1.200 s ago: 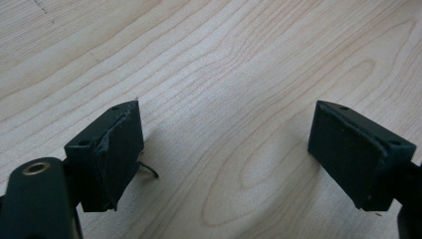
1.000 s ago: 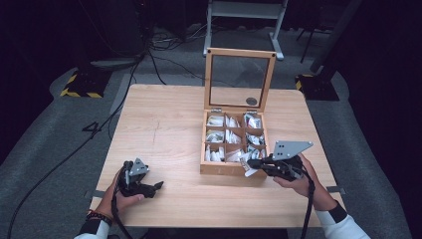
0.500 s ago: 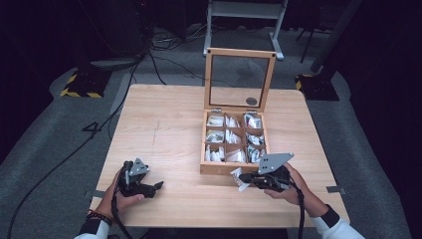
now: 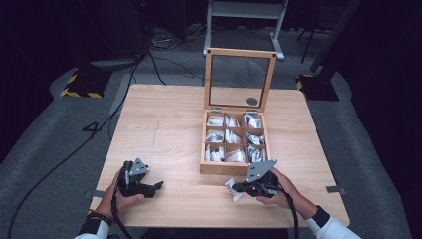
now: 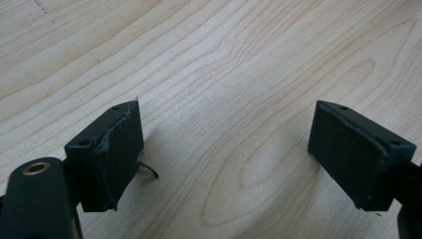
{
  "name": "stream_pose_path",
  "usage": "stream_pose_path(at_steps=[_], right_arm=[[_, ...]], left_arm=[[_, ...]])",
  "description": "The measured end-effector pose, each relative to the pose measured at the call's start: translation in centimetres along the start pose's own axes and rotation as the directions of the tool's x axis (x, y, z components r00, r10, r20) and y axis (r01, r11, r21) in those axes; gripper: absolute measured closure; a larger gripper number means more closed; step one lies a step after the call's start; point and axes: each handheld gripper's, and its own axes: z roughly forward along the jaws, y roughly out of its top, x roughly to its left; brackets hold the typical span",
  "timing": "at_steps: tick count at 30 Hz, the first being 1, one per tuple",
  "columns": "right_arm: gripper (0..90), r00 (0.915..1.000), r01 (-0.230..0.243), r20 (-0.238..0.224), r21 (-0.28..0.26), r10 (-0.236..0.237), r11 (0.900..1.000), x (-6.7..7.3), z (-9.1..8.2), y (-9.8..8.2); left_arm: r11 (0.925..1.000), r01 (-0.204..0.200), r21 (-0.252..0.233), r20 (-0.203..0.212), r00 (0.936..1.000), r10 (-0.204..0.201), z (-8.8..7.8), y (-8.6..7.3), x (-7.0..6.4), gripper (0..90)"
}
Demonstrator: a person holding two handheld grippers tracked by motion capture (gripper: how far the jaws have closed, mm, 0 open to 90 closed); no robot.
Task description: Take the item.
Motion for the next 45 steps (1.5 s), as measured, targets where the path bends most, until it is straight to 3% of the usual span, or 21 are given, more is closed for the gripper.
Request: stream_pose_path(at_steps=[14,21,29,35,41,45], right_arm=[[89.8,0.9990,-0.003,-0.044,0.048,0.005,0.999,0.4,2.0,-0.7],[85.1,0.9991,-0.030,-0.030,0.054,0.031,0.998,-0.1,1.9,-1.3],[73.3,0.9993,-0.037,0.006,0.075,0.037,0.996,-0.4,1.6,-2.4],[57.8,0.9985,-0.048,0.031,0.071,0.046,0.996,-0.6,1.2,-2.9],[42.4,0.9963,-0.071,0.051,0.021,0.070,0.997,-0.7,0.0,-3.4],[36.7,0.9966,-0.056,0.060,-0.011,0.057,0.998,-0.4,-0.9,-3.6]], left_arm=[[1.0000,0.000,0.000,0.000,1.0000,0.000,0.0,0.0,0.0,14.7],[1.0000,0.002,0.000,-0.002,1.0000,-0.002,0.0,0.0,0.0,14.7],[1.0000,0.002,0.000,-0.002,1.0000,-0.002,0.0,0.0,0.0,14.7],[1.0000,0.002,0.000,-0.002,1.0000,-0.002,0.0,0.0,0.0,14.7],[1.0000,0.004,0.000,-0.004,1.0000,-0.004,0.0,0.0,-0.1,14.7],[1.0000,0.007,0.000,-0.007,1.0000,-0.007,0.0,0.0,-0.1,14.7]])
